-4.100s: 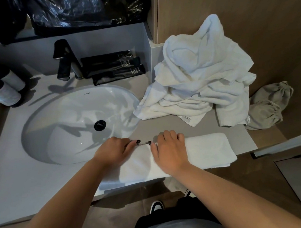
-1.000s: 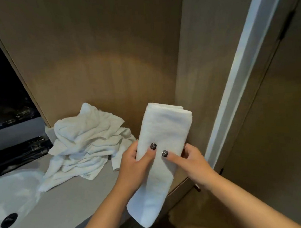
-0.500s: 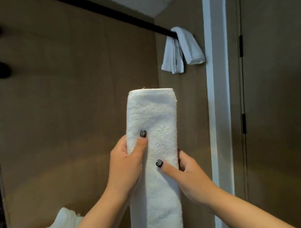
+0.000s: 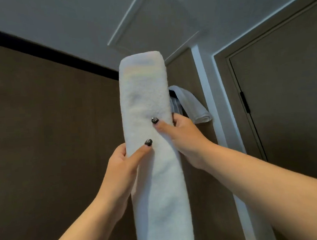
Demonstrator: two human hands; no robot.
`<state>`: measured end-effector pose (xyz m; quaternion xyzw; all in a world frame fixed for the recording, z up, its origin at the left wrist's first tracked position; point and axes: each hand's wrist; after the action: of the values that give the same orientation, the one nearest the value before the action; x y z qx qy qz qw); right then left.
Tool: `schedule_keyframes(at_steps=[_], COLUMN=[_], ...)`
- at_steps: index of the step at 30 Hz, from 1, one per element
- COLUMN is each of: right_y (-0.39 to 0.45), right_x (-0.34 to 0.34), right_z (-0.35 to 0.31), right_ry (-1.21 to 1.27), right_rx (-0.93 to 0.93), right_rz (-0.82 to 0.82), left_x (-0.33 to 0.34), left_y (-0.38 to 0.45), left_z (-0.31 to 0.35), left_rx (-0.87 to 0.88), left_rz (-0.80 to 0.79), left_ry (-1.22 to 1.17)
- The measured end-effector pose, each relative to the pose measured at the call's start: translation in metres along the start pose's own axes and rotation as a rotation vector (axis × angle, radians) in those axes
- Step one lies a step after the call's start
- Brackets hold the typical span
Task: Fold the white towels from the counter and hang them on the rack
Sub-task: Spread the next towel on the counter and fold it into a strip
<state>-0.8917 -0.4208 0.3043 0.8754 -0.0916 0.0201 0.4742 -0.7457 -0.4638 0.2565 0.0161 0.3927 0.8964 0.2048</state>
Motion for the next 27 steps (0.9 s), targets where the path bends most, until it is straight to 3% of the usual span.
schedule_keyframes(at_steps=[19,27], right_y=[0.212,0.282], right_x=[-0.080,-0.092], right_z=[-0.003,-0.027], right_ry=[0.208,0.267], right_rx=[-0.302,-0.391], right_rz=[-0.080,-0.100], left_x=[0.063,0.089], left_y=[0.155,0.210], left_z=[-0.058,-0.048], left_rx=[0.238,0.328], left_rz=[0.069,0.339], left_ry=[0.373,0.489])
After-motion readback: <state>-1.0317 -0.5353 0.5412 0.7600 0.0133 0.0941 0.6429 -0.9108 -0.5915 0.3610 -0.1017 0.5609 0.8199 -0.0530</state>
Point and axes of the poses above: each hand's wrist, its own y-axis towards the middle knuckle, its own x-axis out of the palm, z = x × y, and after that the axes turned 15 degrees about y, right-handed
